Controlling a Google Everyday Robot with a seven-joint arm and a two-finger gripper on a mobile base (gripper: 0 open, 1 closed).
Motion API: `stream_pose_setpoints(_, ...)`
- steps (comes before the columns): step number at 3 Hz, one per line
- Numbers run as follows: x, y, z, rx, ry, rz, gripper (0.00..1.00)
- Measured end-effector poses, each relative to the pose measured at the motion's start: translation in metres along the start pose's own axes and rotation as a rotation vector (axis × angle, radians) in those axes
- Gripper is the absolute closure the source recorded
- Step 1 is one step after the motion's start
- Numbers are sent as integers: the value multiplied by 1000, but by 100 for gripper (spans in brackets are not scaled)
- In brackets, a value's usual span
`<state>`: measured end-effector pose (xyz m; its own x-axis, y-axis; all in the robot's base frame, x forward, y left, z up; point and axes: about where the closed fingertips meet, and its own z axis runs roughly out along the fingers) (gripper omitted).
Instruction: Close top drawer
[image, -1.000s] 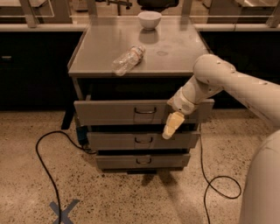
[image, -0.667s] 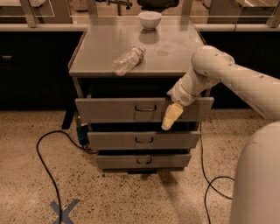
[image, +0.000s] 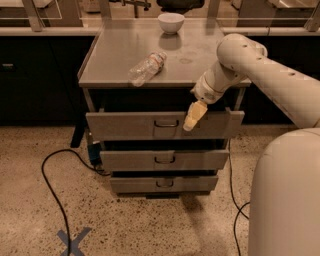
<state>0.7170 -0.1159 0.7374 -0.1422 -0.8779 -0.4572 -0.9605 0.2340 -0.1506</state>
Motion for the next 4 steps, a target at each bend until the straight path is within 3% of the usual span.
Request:
stream_pose_setpoints(1, 10, 27, 2, -38, 12, 24, 0)
stream_pose_setpoints(3, 31, 101, 38, -188, 23, 79, 0)
stream_pose_setpoints(4, 35, 117, 60, -238, 37, 81, 0)
